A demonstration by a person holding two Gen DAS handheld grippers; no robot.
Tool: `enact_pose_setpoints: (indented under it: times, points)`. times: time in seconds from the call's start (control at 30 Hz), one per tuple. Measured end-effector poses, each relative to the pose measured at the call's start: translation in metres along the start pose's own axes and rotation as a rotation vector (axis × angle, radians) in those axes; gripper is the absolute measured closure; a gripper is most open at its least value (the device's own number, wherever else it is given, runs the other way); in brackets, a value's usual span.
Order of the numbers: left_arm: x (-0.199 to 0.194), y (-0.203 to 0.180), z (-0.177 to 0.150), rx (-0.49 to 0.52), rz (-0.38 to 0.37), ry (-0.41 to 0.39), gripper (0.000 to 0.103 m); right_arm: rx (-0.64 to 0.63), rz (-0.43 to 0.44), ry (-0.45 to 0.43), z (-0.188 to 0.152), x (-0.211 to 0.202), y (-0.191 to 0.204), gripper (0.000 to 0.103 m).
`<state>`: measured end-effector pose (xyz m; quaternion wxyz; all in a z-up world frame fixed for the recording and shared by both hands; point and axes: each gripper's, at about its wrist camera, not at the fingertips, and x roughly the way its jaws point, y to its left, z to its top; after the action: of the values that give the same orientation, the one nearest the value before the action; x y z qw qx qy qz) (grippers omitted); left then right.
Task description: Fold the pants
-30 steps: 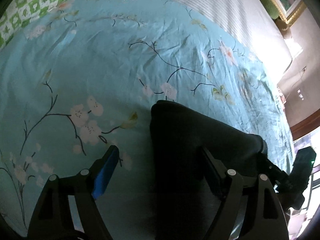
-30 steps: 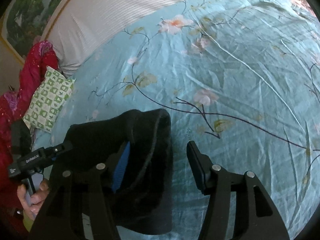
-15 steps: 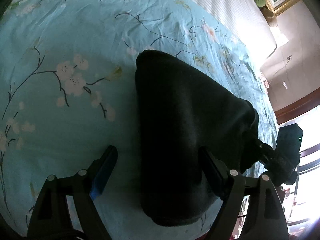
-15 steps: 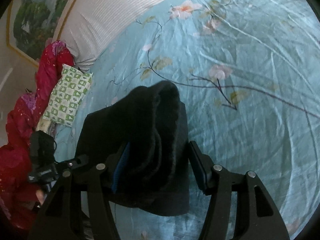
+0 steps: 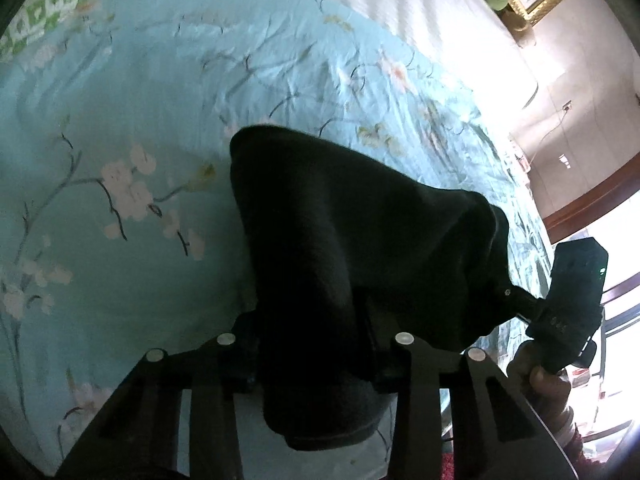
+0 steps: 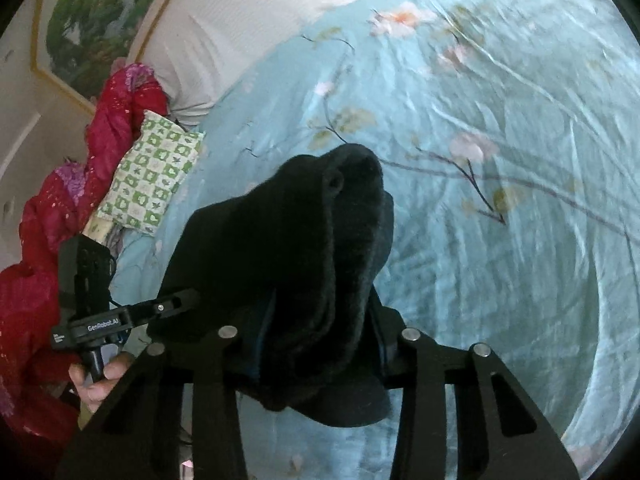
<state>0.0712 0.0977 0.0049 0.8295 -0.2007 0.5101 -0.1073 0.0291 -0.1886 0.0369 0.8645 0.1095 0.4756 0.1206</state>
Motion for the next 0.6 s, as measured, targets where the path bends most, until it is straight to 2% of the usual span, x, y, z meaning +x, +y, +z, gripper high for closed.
enact_pose_setpoints:
  times: [0.13, 0.33, 0.6]
  points:
    - [-0.015, -0.003, 0.011, -0.003, 0.039, -0.051, 0.067, -0.044, 0.025, -0.021, 0.016, 0.0, 0.015, 0.064]
    - [-0.045, 0.021, 0.04, -0.019, 0.071, -0.141, 0.067, -0.09, 0.082, -0.035, 0.047, 0.021, 0.038, 0.064]
    - [-0.04, 0.066, 0.084, -0.073, 0.162, -0.164, 0.067, -0.132, 0.114, 0.029, 0.092, 0.093, 0.056, 0.064]
